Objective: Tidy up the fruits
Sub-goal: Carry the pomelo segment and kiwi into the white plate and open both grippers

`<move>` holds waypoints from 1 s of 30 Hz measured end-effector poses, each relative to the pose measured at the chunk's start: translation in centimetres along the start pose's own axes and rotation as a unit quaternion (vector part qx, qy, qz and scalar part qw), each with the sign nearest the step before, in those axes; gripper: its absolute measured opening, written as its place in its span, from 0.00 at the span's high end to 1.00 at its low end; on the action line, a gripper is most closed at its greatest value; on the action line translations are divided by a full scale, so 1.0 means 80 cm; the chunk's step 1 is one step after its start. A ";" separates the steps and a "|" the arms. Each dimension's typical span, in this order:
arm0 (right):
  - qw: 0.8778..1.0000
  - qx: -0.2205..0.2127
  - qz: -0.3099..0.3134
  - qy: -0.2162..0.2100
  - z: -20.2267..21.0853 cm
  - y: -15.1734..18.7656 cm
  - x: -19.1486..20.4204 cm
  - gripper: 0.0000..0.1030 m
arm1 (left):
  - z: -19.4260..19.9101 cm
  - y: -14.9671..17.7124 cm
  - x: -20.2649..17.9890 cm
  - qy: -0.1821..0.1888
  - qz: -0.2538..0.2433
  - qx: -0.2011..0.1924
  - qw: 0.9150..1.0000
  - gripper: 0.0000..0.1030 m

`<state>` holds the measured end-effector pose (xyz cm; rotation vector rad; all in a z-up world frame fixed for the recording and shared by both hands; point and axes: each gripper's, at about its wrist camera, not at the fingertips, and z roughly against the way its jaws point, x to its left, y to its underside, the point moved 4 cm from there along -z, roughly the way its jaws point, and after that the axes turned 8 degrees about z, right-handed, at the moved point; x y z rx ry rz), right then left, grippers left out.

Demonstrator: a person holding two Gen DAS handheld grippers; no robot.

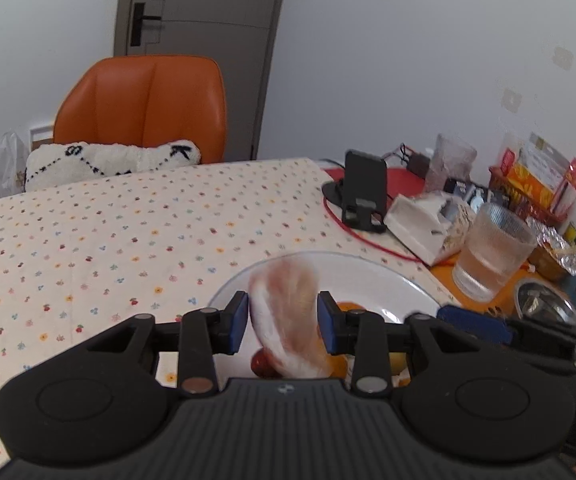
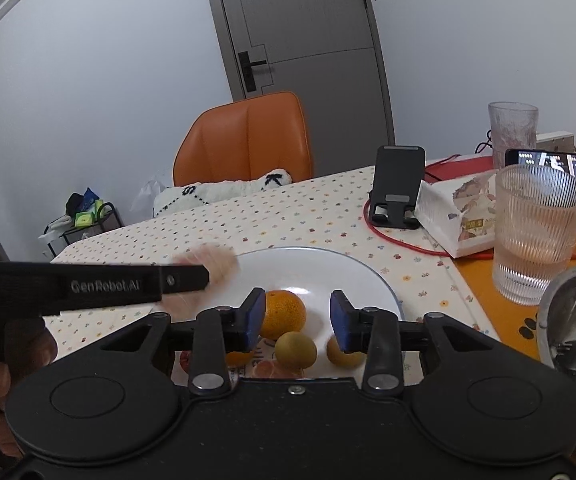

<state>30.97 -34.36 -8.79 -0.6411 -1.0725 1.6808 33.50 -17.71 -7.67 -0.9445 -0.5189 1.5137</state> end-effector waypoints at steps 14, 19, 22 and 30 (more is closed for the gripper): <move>1.000 0.006 -0.019 0.003 0.010 0.014 0.008 0.43 | 0.034 0.000 0.027 -0.013 0.011 -0.005 1.000 0.63; 1.000 0.003 -0.029 -0.003 0.018 0.013 0.011 0.40 | 0.053 0.001 0.038 -0.019 0.018 -0.008 1.000 0.62; 1.000 0.002 -0.026 -0.002 0.023 0.013 0.016 0.39 | 0.064 0.003 0.042 -0.021 0.022 -0.008 1.000 0.59; 1.000 -0.004 -0.020 -0.009 0.040 0.008 0.036 0.29 | 0.097 0.008 0.055 -0.024 0.027 -0.016 0.999 0.42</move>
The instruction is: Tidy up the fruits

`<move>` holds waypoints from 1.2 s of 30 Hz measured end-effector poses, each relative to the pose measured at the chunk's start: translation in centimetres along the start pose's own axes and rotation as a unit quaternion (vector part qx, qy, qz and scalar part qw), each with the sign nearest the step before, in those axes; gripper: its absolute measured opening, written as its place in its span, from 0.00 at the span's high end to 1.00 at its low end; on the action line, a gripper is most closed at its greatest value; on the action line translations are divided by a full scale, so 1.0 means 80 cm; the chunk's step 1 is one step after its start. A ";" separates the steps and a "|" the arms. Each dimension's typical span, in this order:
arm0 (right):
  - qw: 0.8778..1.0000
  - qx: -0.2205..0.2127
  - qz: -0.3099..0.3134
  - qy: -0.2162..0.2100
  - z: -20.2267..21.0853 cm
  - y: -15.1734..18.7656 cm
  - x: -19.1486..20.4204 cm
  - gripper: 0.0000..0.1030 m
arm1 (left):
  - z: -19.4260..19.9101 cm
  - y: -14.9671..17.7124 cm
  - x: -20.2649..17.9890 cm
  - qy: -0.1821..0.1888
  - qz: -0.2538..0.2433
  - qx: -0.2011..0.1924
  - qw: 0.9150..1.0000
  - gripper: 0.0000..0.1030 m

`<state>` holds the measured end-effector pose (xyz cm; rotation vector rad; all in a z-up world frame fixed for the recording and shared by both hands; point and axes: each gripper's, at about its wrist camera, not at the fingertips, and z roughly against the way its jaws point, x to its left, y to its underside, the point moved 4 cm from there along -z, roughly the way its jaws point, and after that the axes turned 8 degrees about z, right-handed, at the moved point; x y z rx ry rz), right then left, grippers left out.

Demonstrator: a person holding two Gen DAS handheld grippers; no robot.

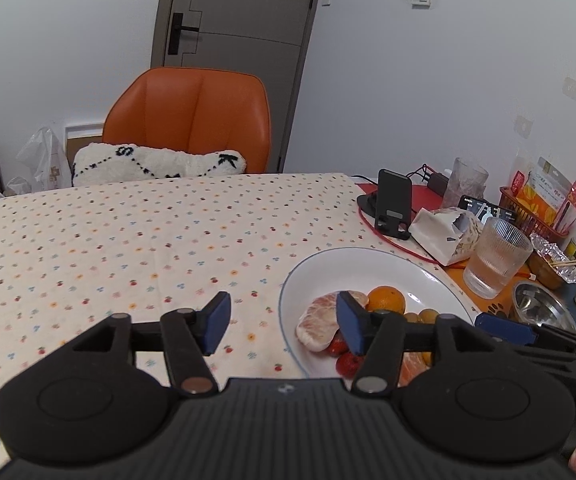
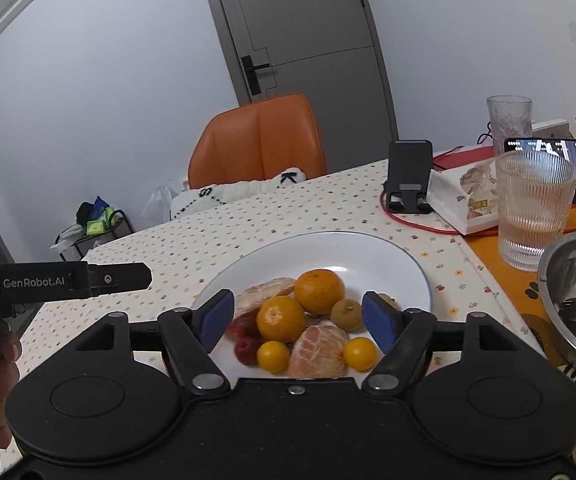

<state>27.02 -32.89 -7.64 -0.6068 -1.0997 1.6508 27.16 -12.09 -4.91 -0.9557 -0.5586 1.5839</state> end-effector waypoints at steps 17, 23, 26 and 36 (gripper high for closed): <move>0.999 -0.008 0.024 -0.033 0.034 -0.007 0.051 0.04 | 0.068 0.013 0.045 -0.040 0.017 -0.019 0.999 0.13; 0.998 -0.007 0.021 -0.052 0.050 -0.006 0.068 0.00 | 0.089 0.026 0.059 -0.058 0.023 -0.012 0.998 0.08; 0.998 -0.009 0.029 -0.049 0.059 -0.005 0.077 0.00 | 0.103 0.031 0.065 -0.060 0.023 -0.015 0.998 0.08; 0.998 -0.010 0.048 -0.049 0.088 0.001 0.103 0.00 | 0.153 0.041 0.074 -0.059 0.014 -0.015 0.998 0.05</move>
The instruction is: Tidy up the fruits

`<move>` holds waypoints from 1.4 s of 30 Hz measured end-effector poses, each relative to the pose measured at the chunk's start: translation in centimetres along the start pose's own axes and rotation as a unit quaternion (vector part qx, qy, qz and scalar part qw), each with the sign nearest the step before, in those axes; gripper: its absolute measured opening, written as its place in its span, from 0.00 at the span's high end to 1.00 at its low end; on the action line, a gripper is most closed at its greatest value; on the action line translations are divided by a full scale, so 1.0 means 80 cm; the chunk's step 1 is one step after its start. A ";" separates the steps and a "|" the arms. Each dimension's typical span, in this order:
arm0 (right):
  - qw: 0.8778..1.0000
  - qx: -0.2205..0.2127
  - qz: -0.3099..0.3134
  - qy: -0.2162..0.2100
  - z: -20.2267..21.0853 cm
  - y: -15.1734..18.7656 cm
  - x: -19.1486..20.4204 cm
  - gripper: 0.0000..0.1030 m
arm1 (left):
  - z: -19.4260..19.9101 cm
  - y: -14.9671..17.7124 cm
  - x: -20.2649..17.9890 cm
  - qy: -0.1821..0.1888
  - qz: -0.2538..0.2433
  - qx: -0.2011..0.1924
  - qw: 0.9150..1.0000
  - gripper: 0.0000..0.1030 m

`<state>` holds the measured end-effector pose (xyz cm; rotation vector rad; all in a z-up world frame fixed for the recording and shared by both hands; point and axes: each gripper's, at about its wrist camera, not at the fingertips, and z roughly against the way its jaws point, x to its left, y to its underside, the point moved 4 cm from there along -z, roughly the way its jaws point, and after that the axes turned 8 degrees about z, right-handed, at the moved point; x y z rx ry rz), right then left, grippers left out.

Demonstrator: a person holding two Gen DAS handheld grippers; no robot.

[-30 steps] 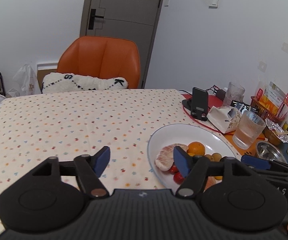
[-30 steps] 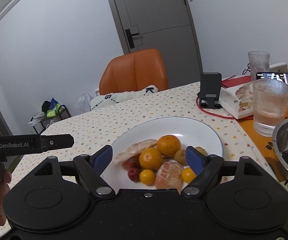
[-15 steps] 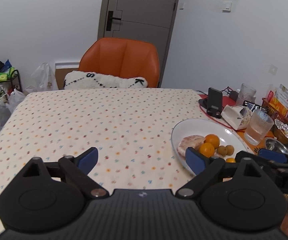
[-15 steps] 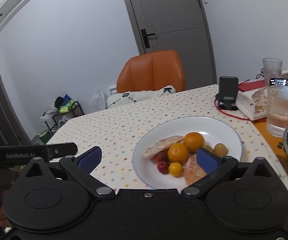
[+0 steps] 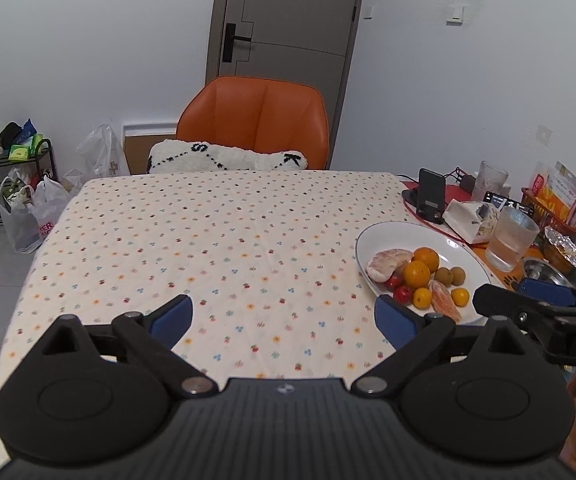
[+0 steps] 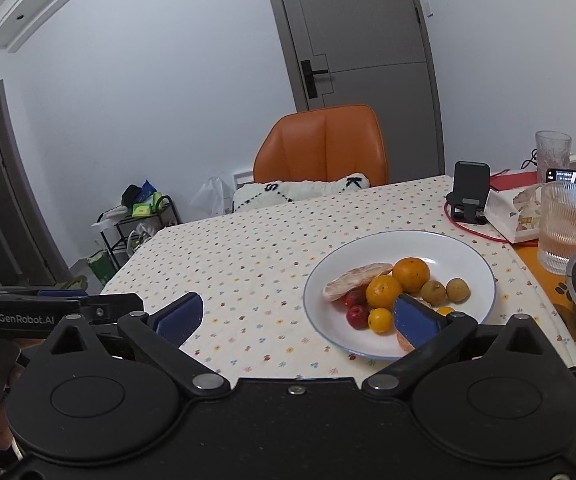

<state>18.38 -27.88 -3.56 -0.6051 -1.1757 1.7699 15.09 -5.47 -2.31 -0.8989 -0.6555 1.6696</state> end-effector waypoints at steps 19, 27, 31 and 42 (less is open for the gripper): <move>1.000 -0.004 -0.003 0.010 0.055 0.002 0.021 0.00 | 0.077 0.011 0.010 0.009 -0.014 -0.024 1.000 0.00; 1.000 -0.003 0.008 0.007 0.081 0.008 0.034 0.00 | 0.105 0.021 0.013 0.000 -0.021 -0.027 0.999 0.00; 1.000 0.000 0.001 0.004 0.090 0.012 0.036 0.00 | 0.118 0.026 0.016 -0.009 -0.027 -0.031 0.999 0.00; 1.000 0.000 0.004 -0.005 0.102 0.015 0.054 0.00 | 0.133 0.038 0.029 -0.018 -0.031 -0.037 0.999 0.00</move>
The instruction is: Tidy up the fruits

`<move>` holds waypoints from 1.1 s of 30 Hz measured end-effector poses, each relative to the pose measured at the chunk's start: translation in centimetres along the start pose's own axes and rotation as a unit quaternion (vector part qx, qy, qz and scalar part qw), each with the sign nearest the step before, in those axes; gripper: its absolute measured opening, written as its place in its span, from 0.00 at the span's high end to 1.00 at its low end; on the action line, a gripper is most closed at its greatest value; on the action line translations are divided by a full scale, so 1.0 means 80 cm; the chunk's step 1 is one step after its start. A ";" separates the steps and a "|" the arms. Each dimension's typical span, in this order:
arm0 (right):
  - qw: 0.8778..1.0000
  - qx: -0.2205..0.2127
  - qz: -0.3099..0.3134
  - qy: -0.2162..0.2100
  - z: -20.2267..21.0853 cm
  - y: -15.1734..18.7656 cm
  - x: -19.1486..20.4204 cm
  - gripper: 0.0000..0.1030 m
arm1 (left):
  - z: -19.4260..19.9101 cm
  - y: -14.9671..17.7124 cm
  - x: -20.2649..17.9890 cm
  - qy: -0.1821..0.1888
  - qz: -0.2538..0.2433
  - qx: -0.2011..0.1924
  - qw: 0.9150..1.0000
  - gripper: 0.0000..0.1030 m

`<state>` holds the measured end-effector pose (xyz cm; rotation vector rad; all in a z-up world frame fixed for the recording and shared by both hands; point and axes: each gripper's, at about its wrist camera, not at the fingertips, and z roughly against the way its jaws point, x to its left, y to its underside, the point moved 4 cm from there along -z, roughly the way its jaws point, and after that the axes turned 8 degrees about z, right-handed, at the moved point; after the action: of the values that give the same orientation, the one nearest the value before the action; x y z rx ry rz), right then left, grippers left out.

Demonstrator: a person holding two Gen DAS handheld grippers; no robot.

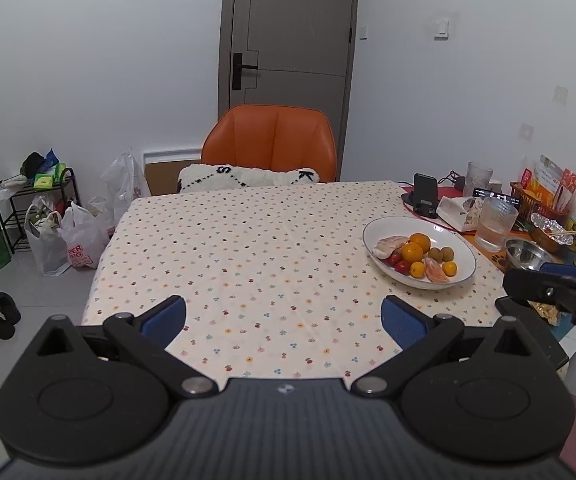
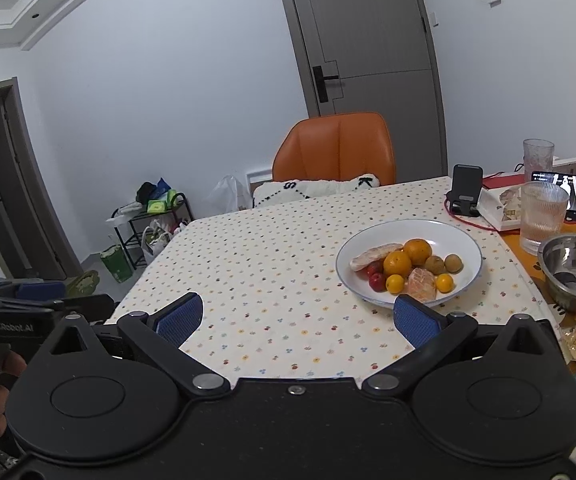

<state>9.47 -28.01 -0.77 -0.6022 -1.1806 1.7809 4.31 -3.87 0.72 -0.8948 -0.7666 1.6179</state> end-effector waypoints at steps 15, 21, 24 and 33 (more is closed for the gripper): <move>1.000 0.004 0.014 -0.006 0.001 0.001 0.011 0.00 | 0.002 0.001 0.005 -0.001 0.004 -0.002 1.000 0.00; 1.000 0.005 0.013 -0.006 0.001 0.002 0.011 0.00 | -0.001 0.003 0.004 0.000 0.003 0.003 1.000 0.00; 1.000 0.004 0.012 -0.006 0.001 0.001 0.012 0.00 | -0.001 0.002 0.005 -0.001 0.005 0.002 1.000 0.00; 1.000 0.003 0.012 -0.005 0.001 0.001 0.011 0.00 | 0.000 0.000 0.007 0.001 0.011 0.002 1.000 0.00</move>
<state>8.96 -27.27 -0.73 -0.6067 -1.1781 1.8092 4.23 -3.33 0.63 -0.9057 -0.7545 1.6377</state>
